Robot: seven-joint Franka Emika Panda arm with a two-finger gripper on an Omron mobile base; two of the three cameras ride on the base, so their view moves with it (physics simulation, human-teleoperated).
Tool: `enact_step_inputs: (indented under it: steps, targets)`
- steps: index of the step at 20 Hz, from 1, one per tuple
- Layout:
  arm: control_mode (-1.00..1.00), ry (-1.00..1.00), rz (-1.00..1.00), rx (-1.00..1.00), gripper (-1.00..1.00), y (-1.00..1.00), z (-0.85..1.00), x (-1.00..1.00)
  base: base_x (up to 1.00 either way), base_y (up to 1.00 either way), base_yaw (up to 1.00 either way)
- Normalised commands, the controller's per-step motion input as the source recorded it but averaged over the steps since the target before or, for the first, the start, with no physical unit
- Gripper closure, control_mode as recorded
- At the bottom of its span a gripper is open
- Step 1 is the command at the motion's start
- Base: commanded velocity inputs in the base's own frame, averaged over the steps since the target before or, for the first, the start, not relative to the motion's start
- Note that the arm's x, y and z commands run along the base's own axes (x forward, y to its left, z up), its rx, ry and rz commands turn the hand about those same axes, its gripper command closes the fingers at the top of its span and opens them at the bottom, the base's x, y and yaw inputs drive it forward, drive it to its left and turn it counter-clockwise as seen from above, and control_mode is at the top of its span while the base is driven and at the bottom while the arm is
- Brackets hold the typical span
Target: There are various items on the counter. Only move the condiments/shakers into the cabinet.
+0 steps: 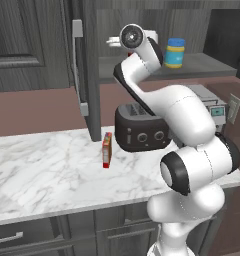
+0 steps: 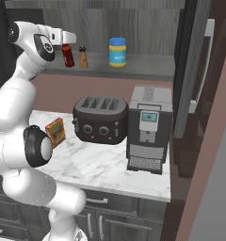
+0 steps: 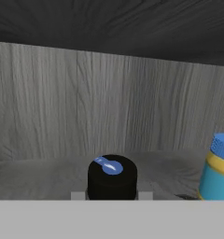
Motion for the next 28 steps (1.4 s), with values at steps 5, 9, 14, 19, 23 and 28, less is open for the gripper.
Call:
enact_step_inputs:
  steps: [5,9,14,19,23,28]
  targets:
    - [-1.00,0.00,0.00,0.00,1.00,-0.07,0.00,0.07,0.00,0.00,0.00]
    - [-1.00,0.00,0.00,0.00,1.00,-0.09,0.00,0.04,0.00,0.00,0.00]
    - [-1.00,0.00,0.00,0.00,-1.00,-0.02,0.00,0.01,0.00,0.00,0.00]
    - [-1.00,0.00,0.00,0.00,-1.00,0.00,0.00,0.00,0.00,0.00,0.00]
    - [-1.00,0.00,0.00,0.00,-1.00,0.00,0.00,0.00,0.00,0.00,0.00]
    - [-1.00,0.00,0.00,0.00,-1.00,0.00,0.00,-0.14,0.00,0.00,0.00]
